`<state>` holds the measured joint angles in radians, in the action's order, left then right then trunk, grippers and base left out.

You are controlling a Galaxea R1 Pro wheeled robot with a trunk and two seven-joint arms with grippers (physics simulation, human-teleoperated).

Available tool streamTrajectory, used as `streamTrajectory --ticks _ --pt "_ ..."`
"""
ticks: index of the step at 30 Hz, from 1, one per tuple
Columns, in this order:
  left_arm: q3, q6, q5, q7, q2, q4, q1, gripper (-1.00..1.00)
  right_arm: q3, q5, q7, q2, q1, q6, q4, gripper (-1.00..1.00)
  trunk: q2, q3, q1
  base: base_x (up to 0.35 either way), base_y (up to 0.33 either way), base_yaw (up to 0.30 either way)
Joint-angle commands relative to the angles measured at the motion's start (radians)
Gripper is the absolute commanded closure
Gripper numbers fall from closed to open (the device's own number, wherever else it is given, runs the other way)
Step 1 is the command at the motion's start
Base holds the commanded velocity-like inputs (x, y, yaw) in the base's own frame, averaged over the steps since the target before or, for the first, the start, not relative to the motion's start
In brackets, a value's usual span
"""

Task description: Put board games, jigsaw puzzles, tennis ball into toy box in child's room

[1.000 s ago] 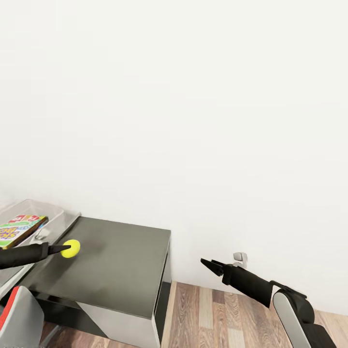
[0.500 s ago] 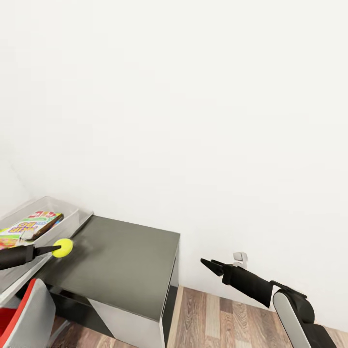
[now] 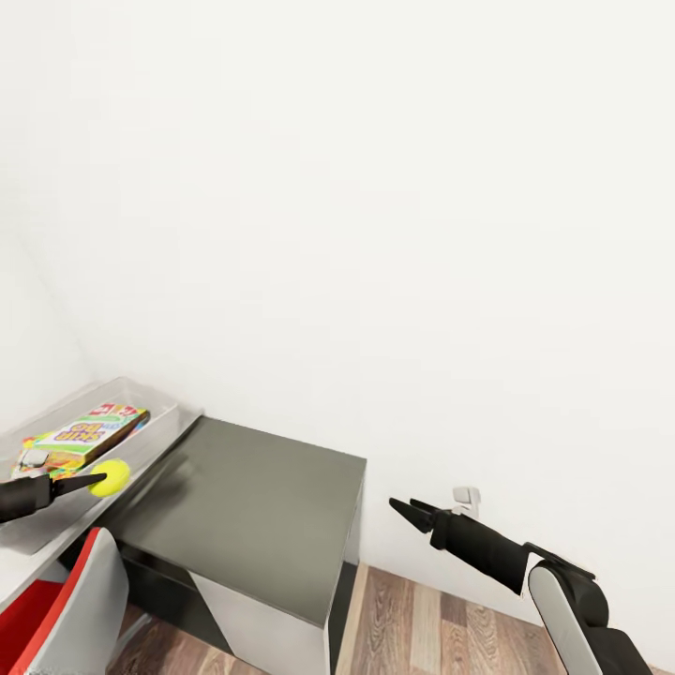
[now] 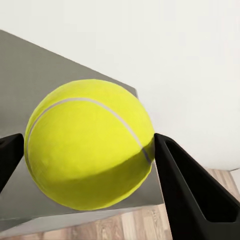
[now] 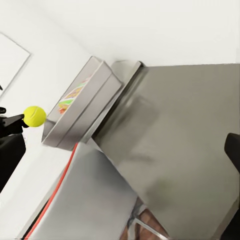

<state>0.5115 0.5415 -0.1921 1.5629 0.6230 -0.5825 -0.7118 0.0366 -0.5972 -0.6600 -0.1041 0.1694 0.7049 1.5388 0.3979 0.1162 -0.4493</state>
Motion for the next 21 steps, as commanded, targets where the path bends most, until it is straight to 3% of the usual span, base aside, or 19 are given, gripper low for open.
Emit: streamTrajectory --ticks 1,21 --pt "0.005 0.006 -0.010 0.008 -0.001 0.000 -0.002 1.00 -0.002 -0.004 -0.001 0.000 0.001 0.006 0.000 -1.00 0.002 0.001 -0.001 0.000 0.000 0.155" --pt "0.007 0.006 -0.012 0.008 0.000 0.000 -0.001 1.00 -0.020 -0.004 0.002 0.000 0.001 0.005 0.000 -1.00 0.002 -0.006 -0.001 0.000 0.000 0.029"
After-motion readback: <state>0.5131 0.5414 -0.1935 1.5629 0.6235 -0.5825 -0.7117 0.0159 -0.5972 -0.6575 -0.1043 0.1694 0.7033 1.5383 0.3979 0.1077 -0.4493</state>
